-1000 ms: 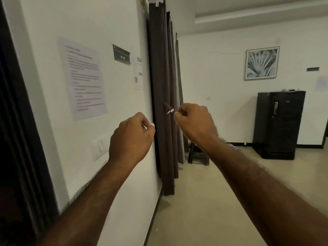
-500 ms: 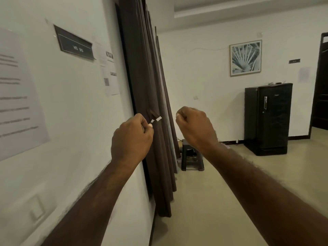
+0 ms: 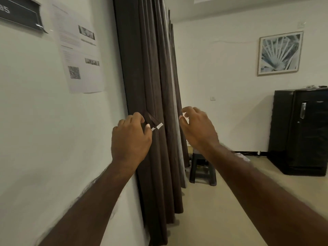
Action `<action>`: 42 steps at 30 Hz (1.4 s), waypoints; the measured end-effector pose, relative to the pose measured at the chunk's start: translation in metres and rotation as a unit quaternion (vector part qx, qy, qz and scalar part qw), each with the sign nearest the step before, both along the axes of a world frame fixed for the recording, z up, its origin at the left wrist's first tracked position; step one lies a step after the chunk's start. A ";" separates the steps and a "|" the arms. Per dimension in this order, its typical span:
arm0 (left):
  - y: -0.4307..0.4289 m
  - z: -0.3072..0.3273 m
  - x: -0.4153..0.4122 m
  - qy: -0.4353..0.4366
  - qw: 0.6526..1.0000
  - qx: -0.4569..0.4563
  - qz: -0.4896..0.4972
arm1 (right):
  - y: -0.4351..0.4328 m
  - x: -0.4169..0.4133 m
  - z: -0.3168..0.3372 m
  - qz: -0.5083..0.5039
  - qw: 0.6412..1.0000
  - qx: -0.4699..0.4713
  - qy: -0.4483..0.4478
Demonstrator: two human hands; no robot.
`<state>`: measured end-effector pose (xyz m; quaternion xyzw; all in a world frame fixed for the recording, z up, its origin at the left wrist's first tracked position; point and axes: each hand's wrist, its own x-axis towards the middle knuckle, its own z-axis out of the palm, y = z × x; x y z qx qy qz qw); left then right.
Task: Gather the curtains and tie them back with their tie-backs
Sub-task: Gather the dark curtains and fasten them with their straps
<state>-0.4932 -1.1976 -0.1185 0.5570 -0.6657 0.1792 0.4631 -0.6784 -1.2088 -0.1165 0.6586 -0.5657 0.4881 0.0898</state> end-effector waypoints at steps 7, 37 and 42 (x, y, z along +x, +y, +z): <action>-0.127 -0.004 -0.026 -0.009 1.000 -0.007 0.005 | -0.127 -0.019 -0.005 -0.001 1.000 0.006 0.029; -0.481 0.028 -0.046 -0.103 0.981 -0.083 0.142 | -0.624 0.003 -0.011 0.306 0.893 0.224 -0.242; -0.513 0.028 -0.060 -0.005 0.981 -0.100 0.167 | -0.647 0.015 -0.020 0.378 0.876 0.171 -0.246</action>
